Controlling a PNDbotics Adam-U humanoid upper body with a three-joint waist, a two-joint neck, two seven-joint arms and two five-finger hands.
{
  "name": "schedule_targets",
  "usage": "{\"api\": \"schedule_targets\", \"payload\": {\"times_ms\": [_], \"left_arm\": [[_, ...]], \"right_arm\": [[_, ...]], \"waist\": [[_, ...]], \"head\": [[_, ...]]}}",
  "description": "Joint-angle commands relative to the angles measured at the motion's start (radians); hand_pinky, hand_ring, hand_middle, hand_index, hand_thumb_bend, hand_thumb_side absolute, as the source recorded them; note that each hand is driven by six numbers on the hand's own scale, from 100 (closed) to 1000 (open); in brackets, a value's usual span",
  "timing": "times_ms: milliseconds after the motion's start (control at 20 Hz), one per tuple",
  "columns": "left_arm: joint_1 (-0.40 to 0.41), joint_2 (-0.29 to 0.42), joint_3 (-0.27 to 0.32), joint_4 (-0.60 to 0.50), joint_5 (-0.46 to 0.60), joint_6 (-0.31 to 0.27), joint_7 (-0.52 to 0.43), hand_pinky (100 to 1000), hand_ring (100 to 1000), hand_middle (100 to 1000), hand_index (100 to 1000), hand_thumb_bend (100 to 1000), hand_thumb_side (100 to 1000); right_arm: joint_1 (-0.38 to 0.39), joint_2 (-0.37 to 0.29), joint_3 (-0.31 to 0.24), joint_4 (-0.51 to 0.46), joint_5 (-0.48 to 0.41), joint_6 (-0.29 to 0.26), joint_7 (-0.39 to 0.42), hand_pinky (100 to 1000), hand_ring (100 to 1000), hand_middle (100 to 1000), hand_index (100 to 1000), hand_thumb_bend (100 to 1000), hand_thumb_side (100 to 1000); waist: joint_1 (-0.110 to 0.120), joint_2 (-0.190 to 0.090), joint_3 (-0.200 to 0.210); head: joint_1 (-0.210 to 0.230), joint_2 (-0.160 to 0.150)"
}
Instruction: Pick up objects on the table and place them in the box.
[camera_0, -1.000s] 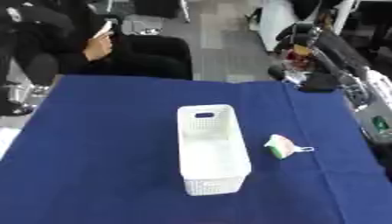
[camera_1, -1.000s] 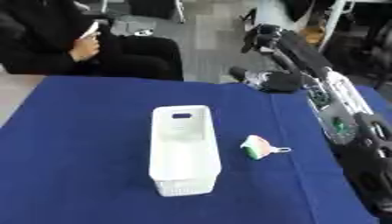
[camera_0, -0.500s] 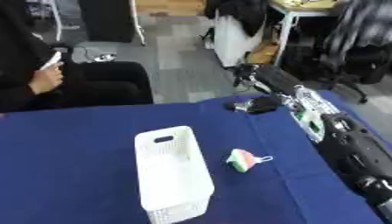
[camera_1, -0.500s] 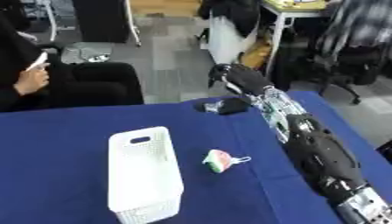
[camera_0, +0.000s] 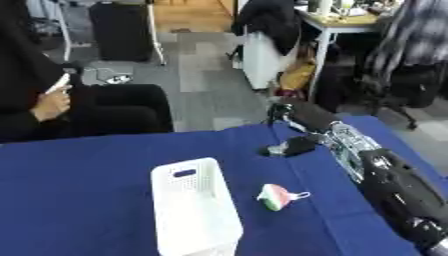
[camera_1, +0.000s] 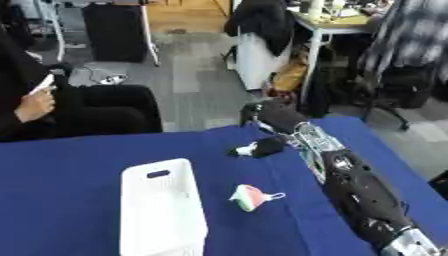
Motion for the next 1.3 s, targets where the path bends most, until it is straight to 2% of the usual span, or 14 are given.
{"api": "schedule_targets", "payload": {"times_ms": [50,250,400,600,800,950,1000,1050,1300], "left_arm": [[-0.013,0.026,0.008,-0.008,0.007,-0.001,-0.006,499,597,447,723,145,799],[-0.015,0.024,0.009,-0.008,0.01,-0.001,-0.01,499,597,448,723,146,799],[-0.017,0.025,0.009,-0.009,0.011,0.001,-0.011,500,597,449,723,146,799],[-0.015,0.029,0.009,-0.007,0.011,0.0,-0.015,501,598,445,722,143,800],[-0.015,0.033,0.009,-0.003,0.012,-0.004,-0.018,501,598,446,721,143,800],[-0.012,0.037,0.009,-0.002,0.012,-0.005,-0.02,502,598,443,721,141,800],[-0.012,0.038,0.008,-0.001,0.012,-0.006,-0.022,502,598,443,721,141,800],[-0.012,0.039,0.008,0.0,0.012,-0.007,-0.023,502,598,443,721,142,799],[-0.017,0.034,0.007,0.002,0.015,-0.007,-0.024,503,599,444,719,141,799]], "right_arm": [[-0.025,-0.009,-0.013,0.021,0.027,0.0,-0.006,873,804,789,717,703,1000],[-0.021,-0.008,-0.014,0.054,0.058,-0.018,-0.011,897,840,801,725,701,1000],[-0.006,-0.021,-0.001,0.075,0.035,-0.046,-0.001,876,817,785,755,707,1000],[0.021,-0.059,0.044,0.065,-0.103,-0.093,0.064,849,793,768,803,716,1000],[0.051,-0.119,0.111,-0.023,-0.296,-0.108,0.157,835,777,757,826,711,1000],[0.078,-0.163,0.161,-0.134,-0.416,-0.071,0.213,821,761,752,824,710,1000],[0.085,-0.171,0.173,-0.168,-0.445,-0.046,0.224,814,753,751,821,746,1000],[0.092,-0.175,0.184,-0.199,-0.466,-0.017,0.231,812,751,751,820,711,1000],[0.122,-0.165,0.226,-0.294,-0.475,0.135,0.24,818,779,803,850,737,1000]], "waist": [[0.002,-0.01,0.002],[0.002,-0.01,0.004],[0.001,-0.011,0.004],[-0.002,-0.011,0.001],[-0.005,-0.012,-0.001],[-0.007,-0.014,-0.003],[-0.008,-0.014,-0.004],[-0.008,-0.015,-0.003],[-0.007,-0.015,0.004]], "head": [[-0.013,-0.029],[-0.013,-0.046],[-0.002,-0.053],[0.023,-0.057],[0.044,-0.054],[0.057,-0.049],[0.061,-0.048],[0.063,-0.046],[0.078,-0.03]]}}
